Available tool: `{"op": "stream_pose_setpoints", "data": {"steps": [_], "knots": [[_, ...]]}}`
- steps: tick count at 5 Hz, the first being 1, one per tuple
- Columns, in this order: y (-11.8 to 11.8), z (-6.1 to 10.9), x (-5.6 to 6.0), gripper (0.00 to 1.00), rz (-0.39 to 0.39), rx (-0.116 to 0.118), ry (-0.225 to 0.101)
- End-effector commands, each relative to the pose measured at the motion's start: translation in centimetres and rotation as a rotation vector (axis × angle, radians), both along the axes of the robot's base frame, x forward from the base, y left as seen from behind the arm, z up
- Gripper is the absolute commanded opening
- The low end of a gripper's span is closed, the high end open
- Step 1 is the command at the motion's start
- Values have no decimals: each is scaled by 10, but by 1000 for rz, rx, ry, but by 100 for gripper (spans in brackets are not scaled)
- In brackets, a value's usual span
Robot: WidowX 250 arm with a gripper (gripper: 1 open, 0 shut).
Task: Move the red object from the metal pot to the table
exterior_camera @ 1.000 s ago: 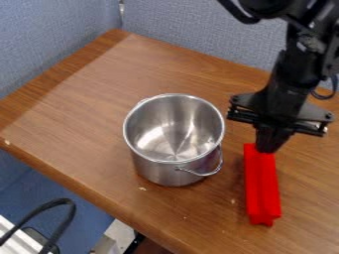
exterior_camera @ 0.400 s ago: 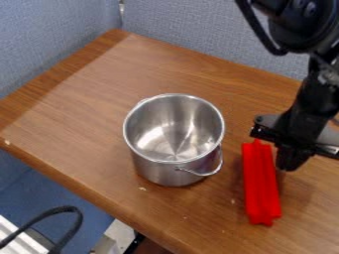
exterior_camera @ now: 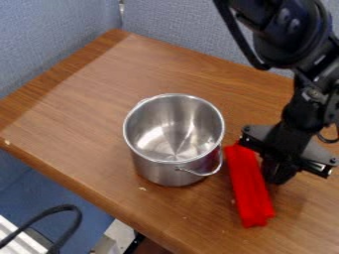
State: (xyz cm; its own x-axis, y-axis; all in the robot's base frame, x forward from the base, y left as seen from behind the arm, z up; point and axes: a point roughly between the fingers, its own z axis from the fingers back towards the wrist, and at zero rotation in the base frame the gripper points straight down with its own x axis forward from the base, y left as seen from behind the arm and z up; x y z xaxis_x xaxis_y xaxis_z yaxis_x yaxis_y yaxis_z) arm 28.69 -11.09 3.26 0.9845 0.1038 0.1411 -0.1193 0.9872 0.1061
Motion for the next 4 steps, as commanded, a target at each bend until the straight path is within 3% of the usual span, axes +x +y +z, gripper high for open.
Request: {"op": "stream_pose_setpoints", "data": {"steps": [1,2,3,4], "knots": [[7,32,1,100,4,-21,-44],[15,66,1,100,24,-47,-54],[20,76,4,100,58,-49,-56],[21,68,-3,100,52,-63,-50]]}}
